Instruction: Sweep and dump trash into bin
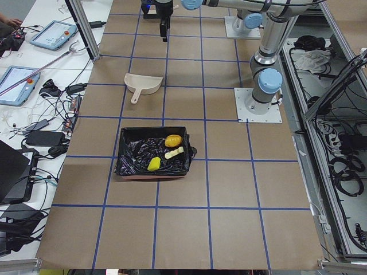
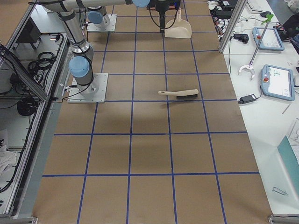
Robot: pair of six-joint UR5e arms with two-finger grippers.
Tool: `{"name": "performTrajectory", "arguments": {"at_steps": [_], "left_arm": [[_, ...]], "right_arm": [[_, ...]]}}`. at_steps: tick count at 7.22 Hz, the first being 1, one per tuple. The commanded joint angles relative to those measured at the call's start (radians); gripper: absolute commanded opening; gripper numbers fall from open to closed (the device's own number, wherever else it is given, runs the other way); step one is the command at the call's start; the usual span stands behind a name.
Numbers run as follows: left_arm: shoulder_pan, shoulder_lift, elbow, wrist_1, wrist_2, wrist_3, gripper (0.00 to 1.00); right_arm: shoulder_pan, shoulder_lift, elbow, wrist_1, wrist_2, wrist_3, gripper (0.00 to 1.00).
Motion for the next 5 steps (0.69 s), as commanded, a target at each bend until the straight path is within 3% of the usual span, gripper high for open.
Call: {"name": "performTrajectory", "arguments": {"at_steps": [1,5], "left_arm": [[-0.038,0.029,-0.053,0.006,0.037,-0.076,1.0],[-0.04,0.042,-0.055,0.011,0.051,-0.067,1.0]], "right_arm": [[0.0,-0.001,0.001,-0.001,0.002,0.001,1.0],[-0.001,0.0,0.001,-0.003,0.003,0.001,1.0]]}}
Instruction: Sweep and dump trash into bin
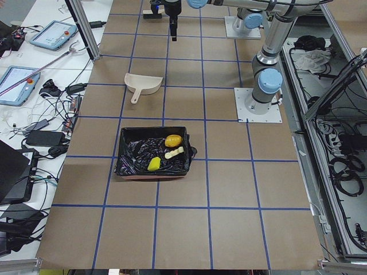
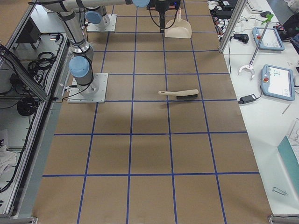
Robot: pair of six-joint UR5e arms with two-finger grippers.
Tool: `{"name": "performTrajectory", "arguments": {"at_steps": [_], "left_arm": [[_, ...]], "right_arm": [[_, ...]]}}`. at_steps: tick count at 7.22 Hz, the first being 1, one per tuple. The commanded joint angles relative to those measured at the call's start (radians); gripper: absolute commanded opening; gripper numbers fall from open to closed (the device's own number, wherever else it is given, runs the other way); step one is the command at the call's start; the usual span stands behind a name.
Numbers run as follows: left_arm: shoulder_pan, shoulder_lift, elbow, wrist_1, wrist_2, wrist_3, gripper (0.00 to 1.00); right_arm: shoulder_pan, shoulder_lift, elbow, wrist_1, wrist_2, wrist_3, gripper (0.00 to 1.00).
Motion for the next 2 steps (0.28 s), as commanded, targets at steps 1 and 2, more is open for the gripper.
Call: {"name": "performTrajectory", "arguments": {"at_steps": [1,2], "left_arm": [[-0.001,0.002,-0.002,0.001,0.003,0.001,1.0],[-0.001,0.002,-0.001,0.001,0.003,0.0,1.0]], "right_arm": [[0.0,0.0,0.0,0.001,0.004,0.002,1.0],[0.0,-0.001,0.0,0.001,0.004,0.0,1.0]]}}
